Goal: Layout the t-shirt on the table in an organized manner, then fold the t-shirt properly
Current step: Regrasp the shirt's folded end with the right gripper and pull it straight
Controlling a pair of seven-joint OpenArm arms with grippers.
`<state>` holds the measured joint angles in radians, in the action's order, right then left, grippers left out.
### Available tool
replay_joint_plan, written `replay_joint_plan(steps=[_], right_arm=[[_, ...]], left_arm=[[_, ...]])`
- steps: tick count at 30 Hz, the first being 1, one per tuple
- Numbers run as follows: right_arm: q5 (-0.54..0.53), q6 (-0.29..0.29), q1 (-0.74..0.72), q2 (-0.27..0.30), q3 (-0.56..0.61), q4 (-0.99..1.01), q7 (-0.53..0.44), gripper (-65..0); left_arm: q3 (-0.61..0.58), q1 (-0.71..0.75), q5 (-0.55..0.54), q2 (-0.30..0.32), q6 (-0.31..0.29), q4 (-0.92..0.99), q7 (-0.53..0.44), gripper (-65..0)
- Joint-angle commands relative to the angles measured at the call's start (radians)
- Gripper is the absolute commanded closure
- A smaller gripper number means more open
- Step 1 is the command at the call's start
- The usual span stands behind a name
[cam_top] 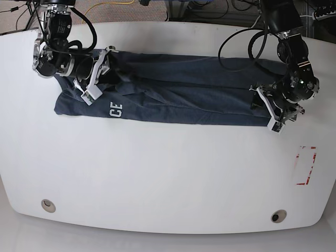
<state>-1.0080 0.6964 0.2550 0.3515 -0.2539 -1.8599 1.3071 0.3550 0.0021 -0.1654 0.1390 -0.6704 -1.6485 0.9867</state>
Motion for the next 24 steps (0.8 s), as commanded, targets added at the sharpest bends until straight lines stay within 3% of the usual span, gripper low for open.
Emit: replay_joint_plan(steps=[1,4,16,24], right_arm=[[-0.024,0.002,0.005,0.017,-0.020,-0.020,-0.021,-46.5],[-0.025,0.002,0.008,0.017,-0.063,-0.022,-0.021,-49.8],[-0.033,0.002,-0.003,0.017,-0.193,-0.014,-0.030,-48.7],[0.074,0.002,-0.016,-0.021,-0.193,-0.014,-0.039,-45.5]], left_arm=[[0.002,-0.015,-0.009,0.011,0.002,-0.014,-0.016,-42.8],[0.002,-0.015,-0.009,0.011,0.001,-0.015,-0.016,-42.8],[0.000,-0.015,-0.009,0.011,-0.001,-0.022,-0.016,-42.8],[0.000,-0.015,-0.009,0.011,-0.002,-0.020,-0.016,-42.8]])
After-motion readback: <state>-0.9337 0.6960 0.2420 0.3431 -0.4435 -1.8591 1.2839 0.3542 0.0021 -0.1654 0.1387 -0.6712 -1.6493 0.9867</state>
